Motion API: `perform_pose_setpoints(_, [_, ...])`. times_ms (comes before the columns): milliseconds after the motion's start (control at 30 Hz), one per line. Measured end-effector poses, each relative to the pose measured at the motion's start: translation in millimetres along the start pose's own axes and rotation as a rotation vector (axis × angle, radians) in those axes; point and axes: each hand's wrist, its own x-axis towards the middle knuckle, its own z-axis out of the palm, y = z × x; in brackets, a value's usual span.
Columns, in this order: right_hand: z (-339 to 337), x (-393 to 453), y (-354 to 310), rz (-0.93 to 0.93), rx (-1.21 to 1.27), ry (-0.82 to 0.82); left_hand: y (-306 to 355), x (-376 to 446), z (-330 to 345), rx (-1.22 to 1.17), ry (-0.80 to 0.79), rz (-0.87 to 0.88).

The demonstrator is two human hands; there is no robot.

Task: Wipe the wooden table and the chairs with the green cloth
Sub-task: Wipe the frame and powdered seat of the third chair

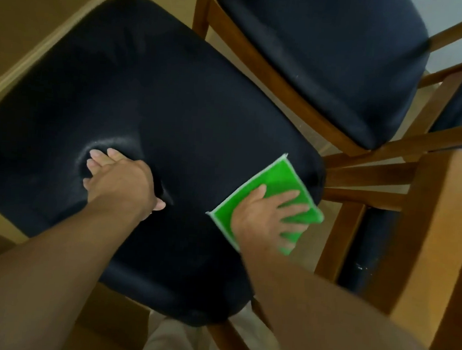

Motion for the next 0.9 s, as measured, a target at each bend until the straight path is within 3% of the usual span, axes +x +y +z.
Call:
perform_pose_setpoints(367, [-50, 60, -76, -0.365, -0.094, 0.001, 3, 1, -2, 0.024, -0.019, 0.004])
perform_pose_setpoints(900, [-35, 6, -234, -0.894, -0.138, -0.04, -1, -4, -1, 0.079, -0.008, 0.06])
